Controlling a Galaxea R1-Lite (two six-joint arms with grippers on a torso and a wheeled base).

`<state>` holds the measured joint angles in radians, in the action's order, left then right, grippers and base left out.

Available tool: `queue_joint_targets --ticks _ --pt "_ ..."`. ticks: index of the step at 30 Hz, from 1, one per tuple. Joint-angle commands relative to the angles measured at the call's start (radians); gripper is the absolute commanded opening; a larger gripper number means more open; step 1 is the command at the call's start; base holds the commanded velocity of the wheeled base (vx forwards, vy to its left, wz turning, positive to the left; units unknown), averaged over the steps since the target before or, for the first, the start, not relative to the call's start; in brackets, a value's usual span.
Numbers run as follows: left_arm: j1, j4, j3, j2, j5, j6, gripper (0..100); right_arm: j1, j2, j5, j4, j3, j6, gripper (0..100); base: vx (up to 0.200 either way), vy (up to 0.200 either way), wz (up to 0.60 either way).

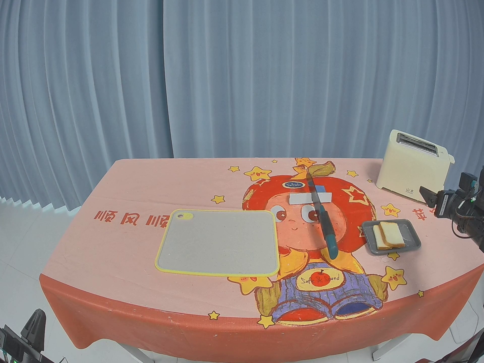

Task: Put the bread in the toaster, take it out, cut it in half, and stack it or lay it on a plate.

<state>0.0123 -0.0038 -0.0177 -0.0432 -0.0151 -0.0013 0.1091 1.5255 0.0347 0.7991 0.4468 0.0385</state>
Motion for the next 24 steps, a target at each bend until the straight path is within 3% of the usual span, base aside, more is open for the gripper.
queue_joint_targets --ticks 1,11,24 --pt "0.000 -0.001 0.018 -0.001 0.000 -0.002 0 0.035 -0.038 -0.010 -0.001 -0.005 0.000 100 0.000 0.000 0.00" --pt "0.000 -0.001 0.018 -0.001 0.000 0.000 0 0.133 -0.056 -0.101 0.000 -0.031 0.000 100 0.000 0.000 0.00" --pt "0.000 -0.001 0.018 -0.001 0.000 0.000 0 0.121 -0.127 -0.101 0.000 -0.062 -0.002 100 0.000 0.000 0.00"
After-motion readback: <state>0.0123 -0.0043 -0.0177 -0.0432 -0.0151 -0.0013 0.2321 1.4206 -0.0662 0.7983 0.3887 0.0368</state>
